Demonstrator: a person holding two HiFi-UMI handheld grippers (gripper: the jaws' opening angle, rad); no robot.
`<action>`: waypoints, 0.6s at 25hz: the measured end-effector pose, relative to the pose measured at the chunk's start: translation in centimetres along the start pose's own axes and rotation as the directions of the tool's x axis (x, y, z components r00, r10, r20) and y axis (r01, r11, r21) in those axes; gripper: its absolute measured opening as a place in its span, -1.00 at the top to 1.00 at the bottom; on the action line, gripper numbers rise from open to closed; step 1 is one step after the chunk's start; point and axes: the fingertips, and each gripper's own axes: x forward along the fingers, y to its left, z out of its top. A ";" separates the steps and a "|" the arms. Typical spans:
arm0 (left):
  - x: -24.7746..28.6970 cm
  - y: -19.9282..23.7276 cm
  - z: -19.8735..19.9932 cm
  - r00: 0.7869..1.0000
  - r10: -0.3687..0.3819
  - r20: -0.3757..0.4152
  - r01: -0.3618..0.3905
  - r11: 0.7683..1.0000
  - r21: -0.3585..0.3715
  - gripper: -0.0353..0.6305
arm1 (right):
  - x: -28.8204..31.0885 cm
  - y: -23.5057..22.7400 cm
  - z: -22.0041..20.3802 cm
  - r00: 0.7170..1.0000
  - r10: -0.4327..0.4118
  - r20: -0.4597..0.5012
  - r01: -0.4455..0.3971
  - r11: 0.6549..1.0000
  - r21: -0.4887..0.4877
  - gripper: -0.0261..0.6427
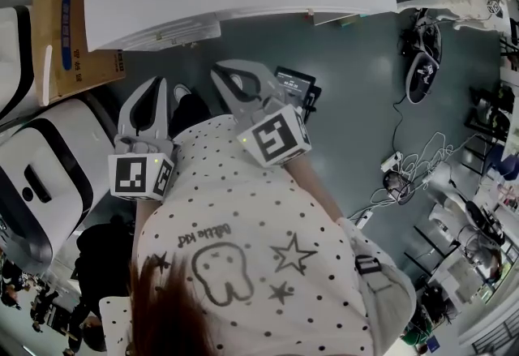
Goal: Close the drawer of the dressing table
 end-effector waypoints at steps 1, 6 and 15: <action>-0.2 0.2 0.0 1.000 0.005 0.004 -0.005 1.000 -0.005 0.91 | 0.0 0.2 0.1 1.000 0.002 0.001 -0.002 1.000 -0.001 0.93; -1.1 0.2 -0.1 1.000 0.020 0.013 -0.020 1.000 -0.023 0.91 | -0.1 0.7 -0.1 1.000 0.010 -0.001 -0.010 1.000 -0.015 0.93; -1.4 -0.6 -0.7 1.000 0.027 0.011 -0.027 0.999 -0.035 0.91 | -0.7 1.1 -0.7 1.000 0.028 -0.014 -0.029 0.999 -0.026 0.93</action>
